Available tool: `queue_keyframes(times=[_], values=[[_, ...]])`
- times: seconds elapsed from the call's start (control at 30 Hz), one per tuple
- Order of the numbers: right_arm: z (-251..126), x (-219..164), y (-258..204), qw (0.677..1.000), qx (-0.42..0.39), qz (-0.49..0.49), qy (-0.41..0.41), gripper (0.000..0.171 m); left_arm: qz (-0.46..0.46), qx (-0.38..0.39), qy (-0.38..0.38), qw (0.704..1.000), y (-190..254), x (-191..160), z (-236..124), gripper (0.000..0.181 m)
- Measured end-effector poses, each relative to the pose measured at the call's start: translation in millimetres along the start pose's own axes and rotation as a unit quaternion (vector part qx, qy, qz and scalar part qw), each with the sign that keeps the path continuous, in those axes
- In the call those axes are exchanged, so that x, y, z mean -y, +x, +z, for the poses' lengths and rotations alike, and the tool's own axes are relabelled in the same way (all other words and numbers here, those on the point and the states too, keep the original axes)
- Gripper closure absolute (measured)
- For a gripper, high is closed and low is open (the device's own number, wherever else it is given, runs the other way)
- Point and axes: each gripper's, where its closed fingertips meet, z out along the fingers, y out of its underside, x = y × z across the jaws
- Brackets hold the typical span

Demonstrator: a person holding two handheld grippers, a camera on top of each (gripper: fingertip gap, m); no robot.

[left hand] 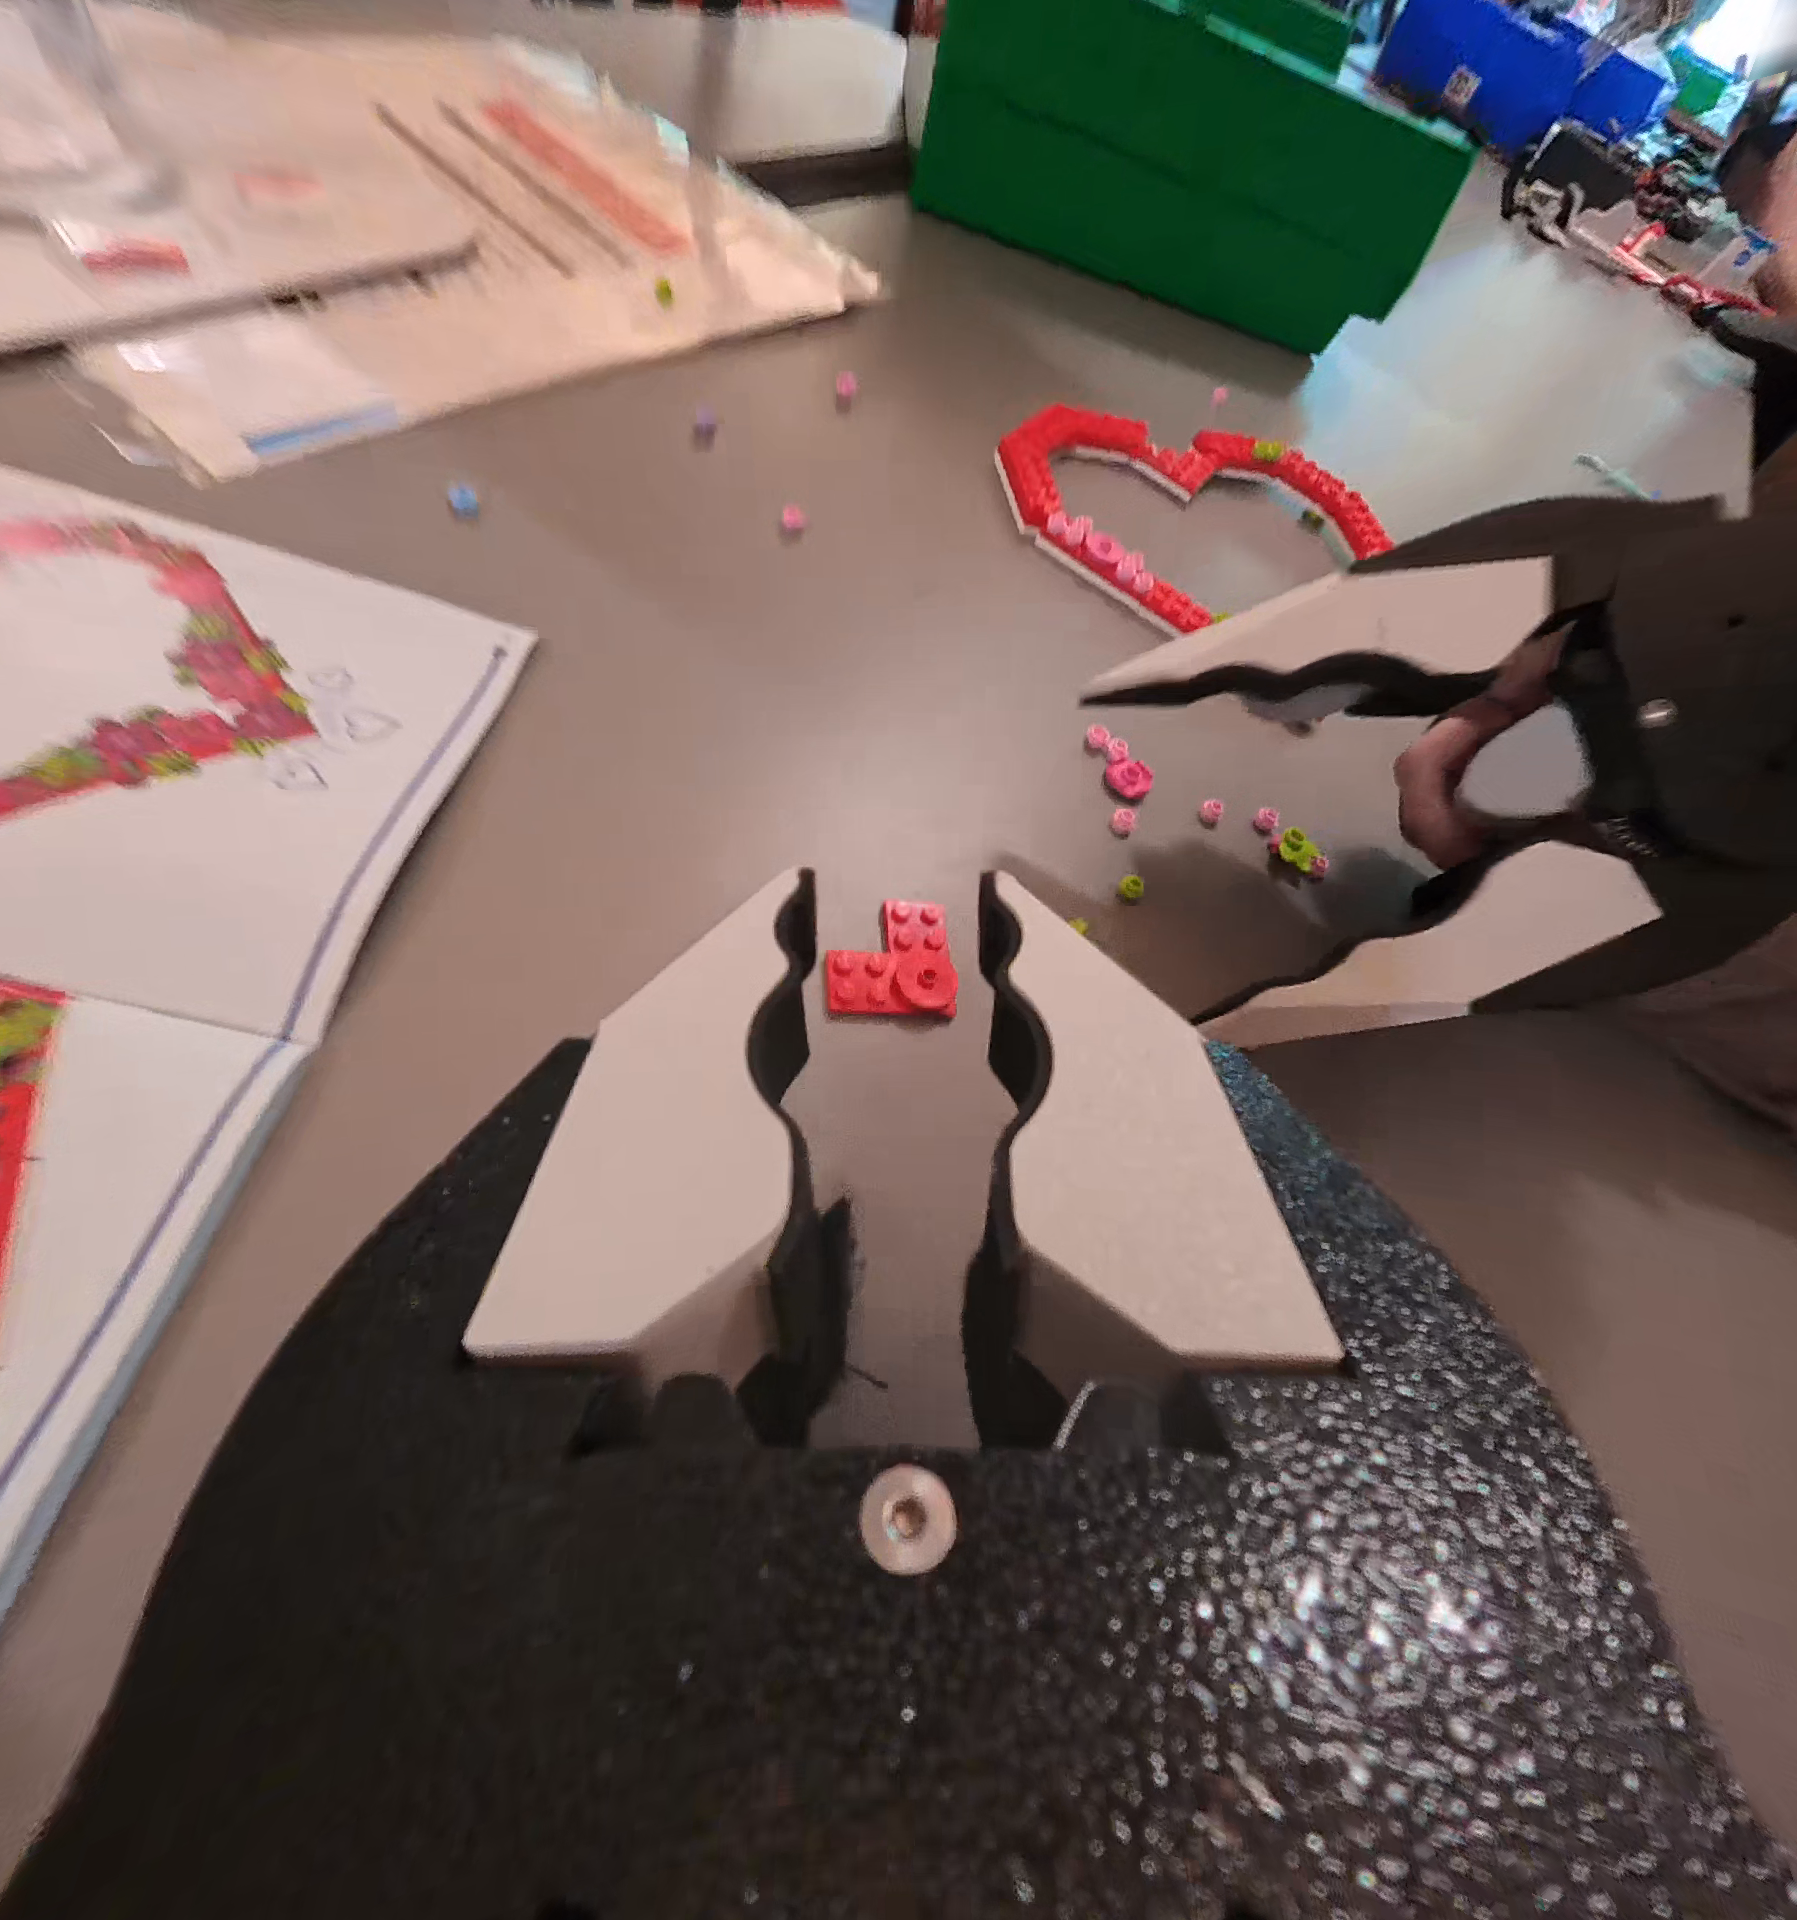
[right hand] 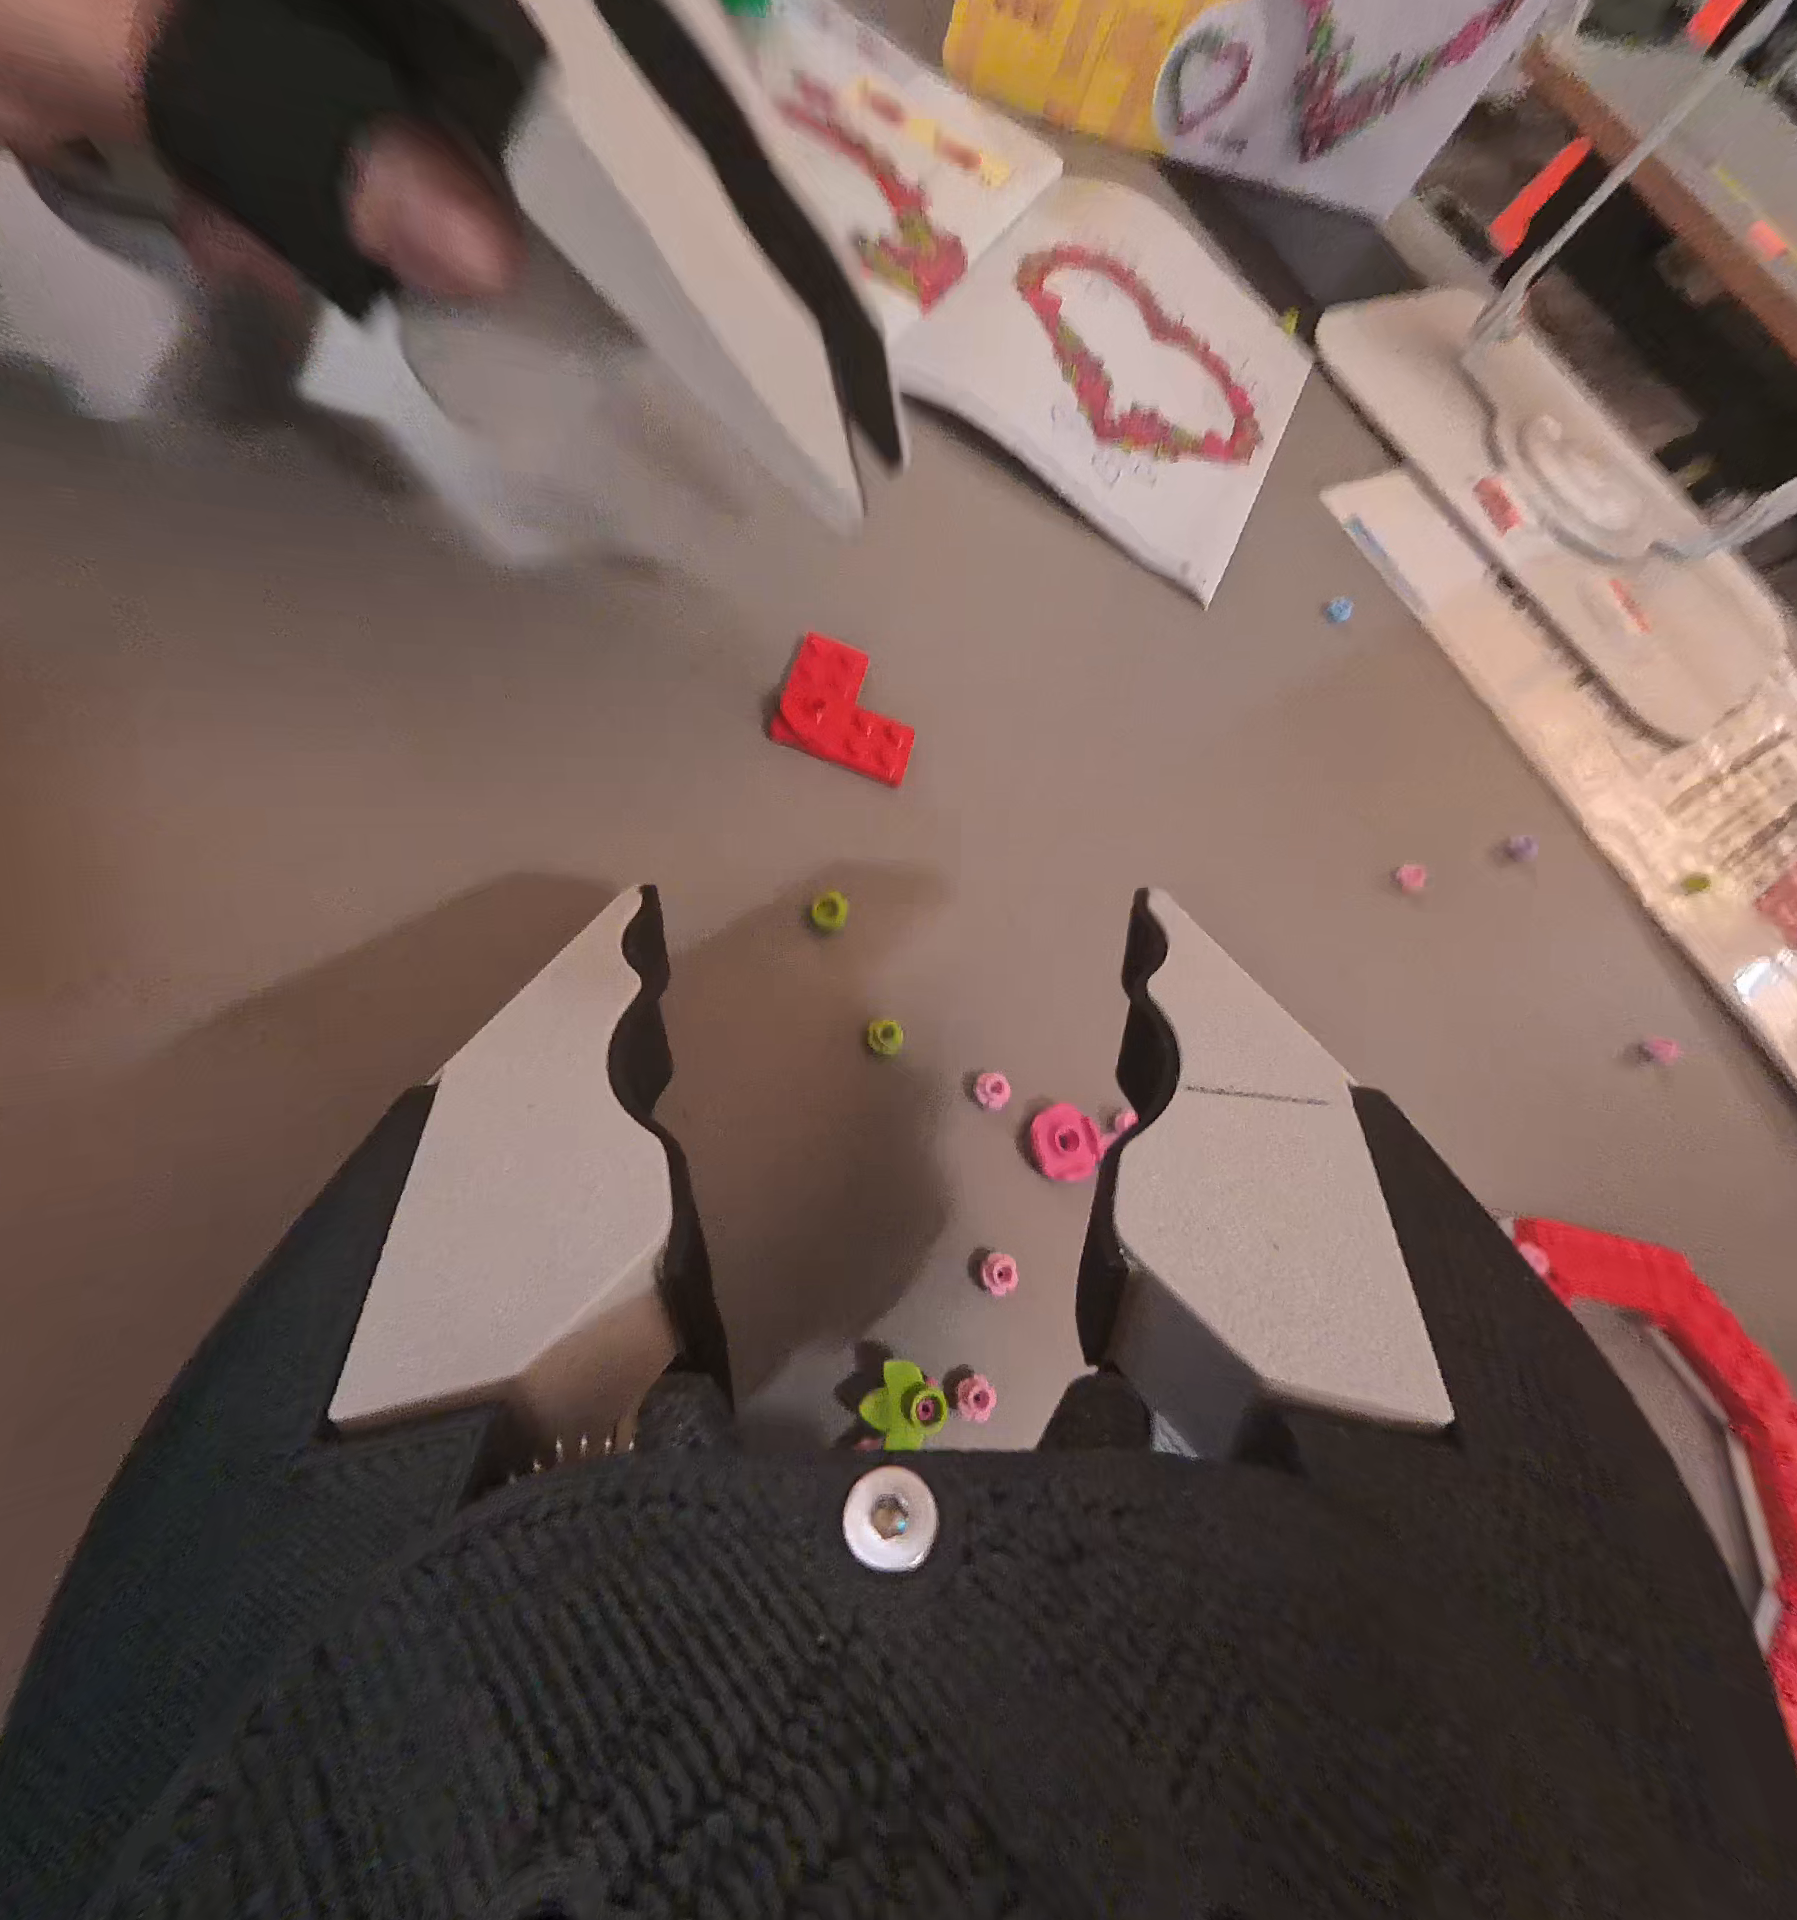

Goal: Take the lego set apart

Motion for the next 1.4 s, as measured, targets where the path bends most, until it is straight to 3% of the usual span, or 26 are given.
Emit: queue_keyframes(times=[0.17, 0.3, 0.47, 0.57, 0.63, 0.73, 0.83, 0.93, 1.07, 1.4], values=[[-8, 12, 13, 0.999, -0.040, 0.004, 0.032, 0.080, 0.055, 0.023, 0.054, 0.997, 21, 18, -34, 0.150], [-19, 31, 15, 0.994, -0.067, -0.006, 0.085, 0.085, 0.070, -0.036, 0.095, 0.992, 80, 15, -78, 0.148], [-30, 48, 16, 0.982, -0.101, -0.041, 0.151, 0.093, 0.138, -0.046, 0.112, 0.983, 154, -15, -142, 0.150], [-30, 49, 16, 0.980, -0.101, -0.045, 0.163, 0.098, 0.158, -0.046, 0.113, 0.980, 189, -49, -169, 0.161], [-29, 49, 14, 0.981, -0.092, -0.043, 0.165, 0.102, 0.173, -0.054, 0.073, 0.981, 207, -80, -178, 0.167], [-27, 53, 10, 0.982, -0.079, -0.041, 0.167, 0.103, 0.188, -0.080, -0.010, 0.979, 225, -139, -184, 0.173], [-28, 57, 5, 0.981, -0.079, -0.054, 0.171, 0.106, 0.194, -0.096, -0.133, 0.967, 222, -224, -185, 0.178], [-26, 56, 2, 0.981, -0.079, -0.063, 0.166, 0.108, 0.143, -0.087, -0.175, 0.970, 208, -282, -178, 0.170], [-25, 52, 2, 0.982, -0.085, -0.067, 0.157, 0.110, 0.071, -0.050, -0.091, 0.992, 186, -284, -161, 0.152], [-21, 44, 3, 0.985, -0.085, -0.063, 0.140, 0.114, 0.072, -0.054, -0.102, 0.991, 176, -313, -133, 0.166]])
